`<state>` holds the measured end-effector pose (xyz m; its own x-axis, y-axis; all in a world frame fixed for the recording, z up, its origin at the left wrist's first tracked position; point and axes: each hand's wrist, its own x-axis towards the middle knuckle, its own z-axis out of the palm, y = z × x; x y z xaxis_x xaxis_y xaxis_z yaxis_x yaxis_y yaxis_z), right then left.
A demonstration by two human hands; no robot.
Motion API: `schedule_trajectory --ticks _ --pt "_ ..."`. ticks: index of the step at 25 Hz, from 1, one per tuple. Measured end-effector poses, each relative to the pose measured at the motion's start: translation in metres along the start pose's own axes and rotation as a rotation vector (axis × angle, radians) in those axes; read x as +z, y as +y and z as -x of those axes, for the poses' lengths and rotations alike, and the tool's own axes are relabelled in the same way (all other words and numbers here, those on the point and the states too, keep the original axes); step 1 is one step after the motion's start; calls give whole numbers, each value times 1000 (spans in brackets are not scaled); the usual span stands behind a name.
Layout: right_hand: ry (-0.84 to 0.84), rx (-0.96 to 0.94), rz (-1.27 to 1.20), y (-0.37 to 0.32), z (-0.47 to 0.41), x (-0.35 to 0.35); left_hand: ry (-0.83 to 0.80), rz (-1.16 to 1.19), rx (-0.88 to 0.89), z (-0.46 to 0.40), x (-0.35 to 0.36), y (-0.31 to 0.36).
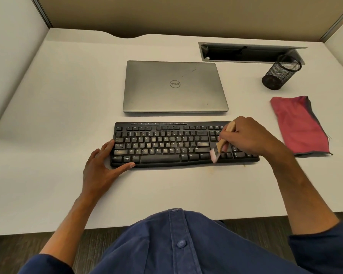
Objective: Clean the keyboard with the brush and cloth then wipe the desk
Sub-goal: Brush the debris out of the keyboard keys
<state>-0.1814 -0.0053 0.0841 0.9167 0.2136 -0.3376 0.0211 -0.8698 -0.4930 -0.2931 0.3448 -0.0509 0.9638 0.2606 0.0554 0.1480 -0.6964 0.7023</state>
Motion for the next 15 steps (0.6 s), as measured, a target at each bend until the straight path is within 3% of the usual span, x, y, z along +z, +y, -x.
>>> schedule_trajectory --ticks 4,15 --pt "248 -117 -19 -27 -13 13 -21 -11 0 -1 -1 -1" --pt "74 -562 -3 -133 -23 98 -16 0 -41 0 -1 1"
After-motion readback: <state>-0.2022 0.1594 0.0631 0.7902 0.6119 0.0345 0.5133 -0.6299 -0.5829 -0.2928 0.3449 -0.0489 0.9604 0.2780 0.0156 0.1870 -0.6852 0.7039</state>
